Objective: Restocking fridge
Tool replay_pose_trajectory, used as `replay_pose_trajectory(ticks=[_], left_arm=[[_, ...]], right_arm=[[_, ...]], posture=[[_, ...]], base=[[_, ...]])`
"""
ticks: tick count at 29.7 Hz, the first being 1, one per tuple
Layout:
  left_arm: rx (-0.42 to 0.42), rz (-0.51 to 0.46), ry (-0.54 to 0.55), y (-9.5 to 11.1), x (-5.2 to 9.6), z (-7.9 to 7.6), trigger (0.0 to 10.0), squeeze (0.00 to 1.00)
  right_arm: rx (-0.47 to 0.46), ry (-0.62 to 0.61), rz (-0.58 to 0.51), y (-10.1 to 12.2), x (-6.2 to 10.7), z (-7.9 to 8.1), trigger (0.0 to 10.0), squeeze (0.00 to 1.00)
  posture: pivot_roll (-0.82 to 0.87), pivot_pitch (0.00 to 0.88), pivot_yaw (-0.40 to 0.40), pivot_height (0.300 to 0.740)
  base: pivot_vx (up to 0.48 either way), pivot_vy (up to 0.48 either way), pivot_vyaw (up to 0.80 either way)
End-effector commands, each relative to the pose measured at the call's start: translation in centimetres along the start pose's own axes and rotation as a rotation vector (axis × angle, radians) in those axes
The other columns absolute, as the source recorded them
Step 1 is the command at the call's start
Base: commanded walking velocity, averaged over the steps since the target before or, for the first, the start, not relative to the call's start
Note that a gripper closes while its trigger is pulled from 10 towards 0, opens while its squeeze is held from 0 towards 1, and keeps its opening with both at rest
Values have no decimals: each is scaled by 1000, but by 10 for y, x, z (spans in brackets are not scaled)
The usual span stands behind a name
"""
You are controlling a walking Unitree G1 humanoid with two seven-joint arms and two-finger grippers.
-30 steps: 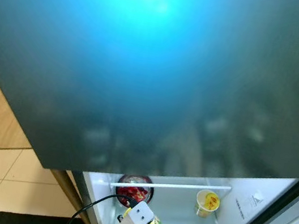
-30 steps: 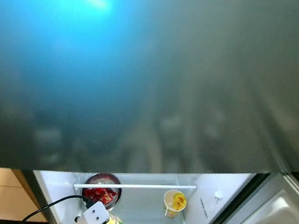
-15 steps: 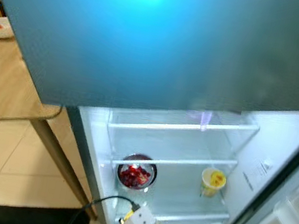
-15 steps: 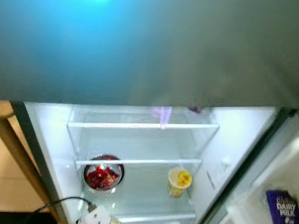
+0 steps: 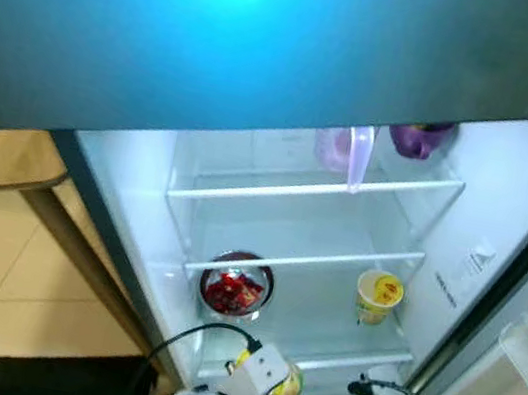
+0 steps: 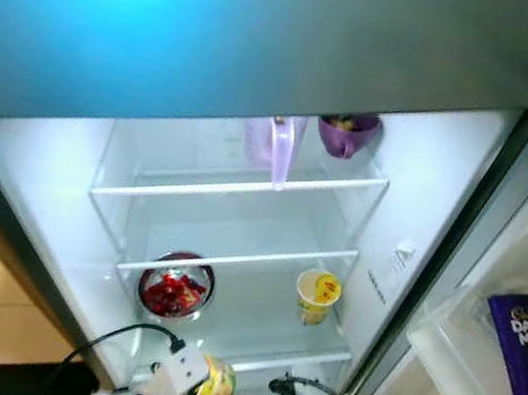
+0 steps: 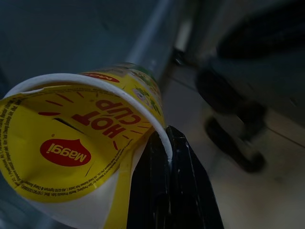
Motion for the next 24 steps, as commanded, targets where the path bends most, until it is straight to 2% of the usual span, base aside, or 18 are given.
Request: replay_pose_trajectory(ticks=[1, 7, 16, 20, 24], left_arm=[[8, -11, 20, 0, 2, 3, 10000, 0], [-1, -24, 57, 8, 2, 18, 10000, 0], [-28, -28, 49, 13, 1, 20, 10000, 0], [-26, -62, 50, 25, -1, 25, 10000, 0], [-87, -121, 80, 53, -2, 44, 10000, 0]], right_arm=[[-4, 20, -15, 1, -2, 6, 10000, 0], [12, 41, -74, 18, -5, 8, 10000, 0], [38, 48, -137, 36, -4, 6, 10000, 0], [56, 71, -186, 50, -4, 9, 10000, 0], [76, 102, -215, 57, -2, 15, 10000, 0]], posture=[[-114, 168, 100, 556], [-120, 171, 109, 531], [-129, 188, 125, 501], [-131, 216, 135, 486], [-121, 237, 140, 466]], base=[[0, 0, 0], [0, 0, 0], [0, 0, 0], [0, 0, 0], [0, 0, 0]])
Point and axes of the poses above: a point about 5 cm out from each wrist's last joint towards the gripper, its own x axis pointing back from the gripper into the wrist, its own y axis along the axis of the wrist's last joint, z = x × y, the point moved 5 cm from there along -x, pointing out of the wrist towards the gripper, and after that the axes turned 4 degrees about -x, right-handed, at the moved point
